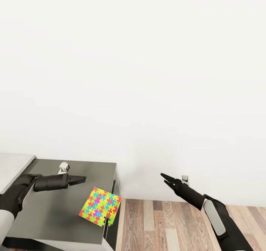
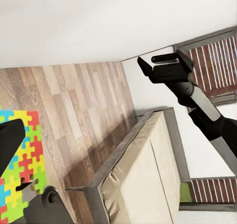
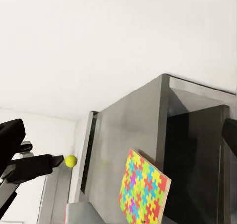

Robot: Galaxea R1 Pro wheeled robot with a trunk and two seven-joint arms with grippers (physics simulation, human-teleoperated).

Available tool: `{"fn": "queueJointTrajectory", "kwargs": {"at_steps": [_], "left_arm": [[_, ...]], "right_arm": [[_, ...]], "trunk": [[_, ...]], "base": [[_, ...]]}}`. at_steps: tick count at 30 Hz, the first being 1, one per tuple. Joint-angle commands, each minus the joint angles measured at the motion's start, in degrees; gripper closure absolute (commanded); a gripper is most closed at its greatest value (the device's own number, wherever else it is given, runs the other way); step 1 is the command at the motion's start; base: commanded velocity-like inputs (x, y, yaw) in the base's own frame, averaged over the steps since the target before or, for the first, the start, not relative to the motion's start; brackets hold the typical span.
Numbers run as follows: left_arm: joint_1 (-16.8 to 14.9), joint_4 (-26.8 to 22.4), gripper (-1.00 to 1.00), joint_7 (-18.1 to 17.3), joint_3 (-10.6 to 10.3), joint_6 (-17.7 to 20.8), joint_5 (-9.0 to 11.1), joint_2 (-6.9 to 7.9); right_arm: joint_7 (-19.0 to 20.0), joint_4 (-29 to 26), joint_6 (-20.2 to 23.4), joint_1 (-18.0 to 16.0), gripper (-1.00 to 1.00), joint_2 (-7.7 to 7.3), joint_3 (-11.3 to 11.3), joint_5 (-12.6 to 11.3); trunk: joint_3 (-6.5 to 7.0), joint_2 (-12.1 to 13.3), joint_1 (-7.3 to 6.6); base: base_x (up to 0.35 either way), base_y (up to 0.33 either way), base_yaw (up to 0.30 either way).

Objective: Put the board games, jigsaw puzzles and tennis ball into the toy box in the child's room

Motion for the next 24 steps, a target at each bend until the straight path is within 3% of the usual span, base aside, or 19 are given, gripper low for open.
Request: {"fn": "queueJointTrajectory", "kwargs": {"at_steps": [1, 7, 19, 24], "left_arm": [[-0.02, -0.25, -1.00, -0.22, -0.02, 0.85, 0.05, -0.09], [0.01, -0.61, -1.00, -0.22, -0.03, 1.21, 0.21, 0.09], [0.02, -0.66, -1.00, -0.22, 0.13, 1.45, 0.31, 0.43], [0.15, -3.17, -1.00, -0.22, 0.08, 4.09, 0.50, 0.44]], "right_arm": [[0.00, 0.04, -0.30, -0.03, -1.00, 0.04, 0.29, -0.22], [0.19, 0.13, -1.43, -0.09, -1.00, -0.15, 2.24, -0.27], [0.00, 0.21, -1.63, -0.08, -1.00, -0.09, 2.97, -0.07], [-0.07, 0.21, -1.29, -0.09, -1.00, -0.26, 2.94, -0.14]], "trunk": [[-0.01, -0.11, 0.04], [0.56, -0.11, 0.04], [1.71, -0.11, 0.04], [2.19, -0.11, 0.04]], "base": [[0.000, 0.000, 0.000], [0.000, 0.000, 0.000], [0.000, 0.000, 0.017], [0.000, 0.000, 0.062]]}}
